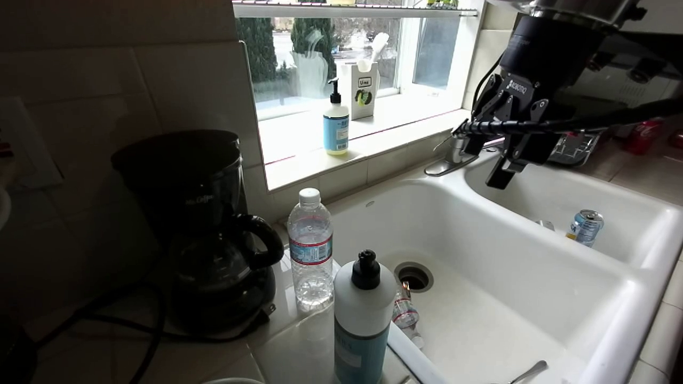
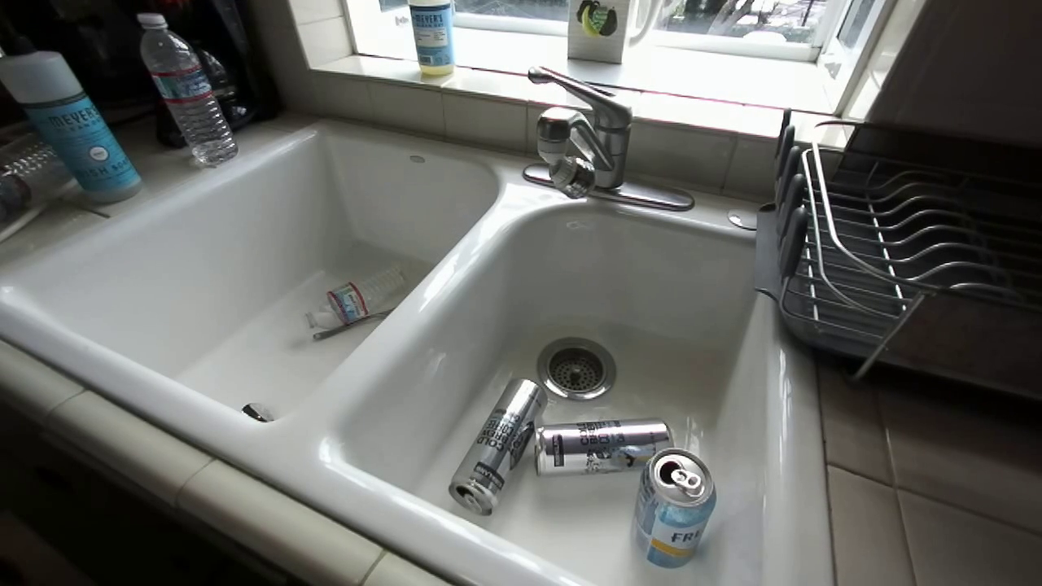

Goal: Pick up the water bottle on the left side of the counter and put it in the drying rack

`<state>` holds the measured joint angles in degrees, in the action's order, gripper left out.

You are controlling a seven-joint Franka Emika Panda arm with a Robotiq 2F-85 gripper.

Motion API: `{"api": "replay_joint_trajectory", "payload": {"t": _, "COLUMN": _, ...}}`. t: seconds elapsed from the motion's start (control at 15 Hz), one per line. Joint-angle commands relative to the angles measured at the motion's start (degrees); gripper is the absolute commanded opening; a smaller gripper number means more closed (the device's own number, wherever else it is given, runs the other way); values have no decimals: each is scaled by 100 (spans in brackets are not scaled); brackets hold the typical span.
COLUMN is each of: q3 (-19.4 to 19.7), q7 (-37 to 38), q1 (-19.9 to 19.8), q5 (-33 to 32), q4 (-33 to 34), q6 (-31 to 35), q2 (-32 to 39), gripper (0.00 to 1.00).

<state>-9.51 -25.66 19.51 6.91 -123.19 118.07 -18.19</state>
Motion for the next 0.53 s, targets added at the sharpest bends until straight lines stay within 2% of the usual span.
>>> {"api": "replay_joint_trajectory", "payload": {"t": 0.0, "q3": -70, "q7": 11, "q1": -25, "q5": 86, "q4": 76, "q6": 412, "q2": 184, "gripper": 100}}
{"api": "replay_joint_trajectory", "payload": {"t": 0.2, "q3": -103, "q7": -44, "q1": 49, "q5": 252, "q4": 255, "q6": 986, "q2": 519, "gripper": 100}}
{"api": "replay_joint_trajectory", "payload": {"t": 0.47, "q3": -306, "q7": -8, "q1": 141, "q5": 370, "q4": 638, "q6": 1372, "q2": 1065, "gripper": 100}}
